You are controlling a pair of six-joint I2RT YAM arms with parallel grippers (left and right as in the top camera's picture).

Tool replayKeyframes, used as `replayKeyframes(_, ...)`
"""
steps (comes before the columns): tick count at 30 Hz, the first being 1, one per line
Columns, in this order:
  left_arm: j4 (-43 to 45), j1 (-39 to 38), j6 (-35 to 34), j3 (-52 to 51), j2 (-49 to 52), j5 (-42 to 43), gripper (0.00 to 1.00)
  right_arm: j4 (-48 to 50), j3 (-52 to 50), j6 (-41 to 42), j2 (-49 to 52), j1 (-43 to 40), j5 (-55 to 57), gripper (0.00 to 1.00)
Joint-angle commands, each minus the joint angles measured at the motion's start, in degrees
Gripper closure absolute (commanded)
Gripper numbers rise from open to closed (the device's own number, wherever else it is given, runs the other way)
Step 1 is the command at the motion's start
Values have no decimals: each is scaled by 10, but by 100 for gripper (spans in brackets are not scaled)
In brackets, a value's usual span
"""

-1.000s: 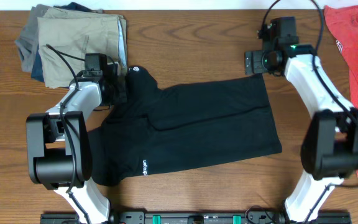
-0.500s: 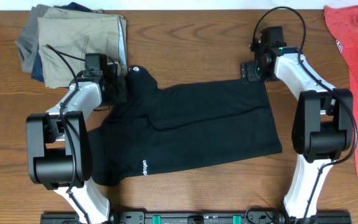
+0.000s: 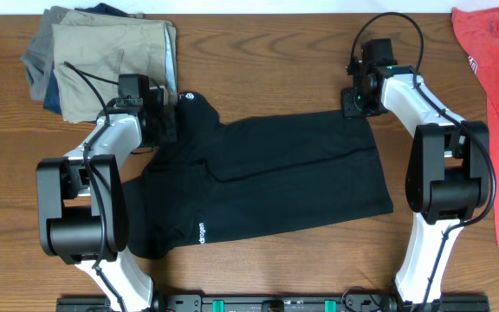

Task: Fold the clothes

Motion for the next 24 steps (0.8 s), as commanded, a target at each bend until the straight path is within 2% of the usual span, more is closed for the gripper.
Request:
replayKeyframes(1, 1, 2, -14, -2, -1, 40, 94, -10, 7, 9, 16, -12, 9, 72)
replayKeyframes(3, 1, 1, -13, -2, -17, 80, 94, -17, 9, 17, 16, -12, 22, 81)
replayKeyframes(5, 0, 1, -13, -1, -34, 98, 94, -26, 12, 37, 16, -12, 42, 86)
replayKeyframes(8, -10, 1, -13, -1, -68, 109, 94, -52, 24, 56, 16, -16, 61, 99)
replayKeyframes(14, -58, 1, -13, -1, -160, 109, 94, -127, 70, 99, 16, -27, 62, 99)
replayKeyframes(24, -170, 2, -13, -1, -259, 109, 94, -304, 175, 99, 16, -27, 62, 99)
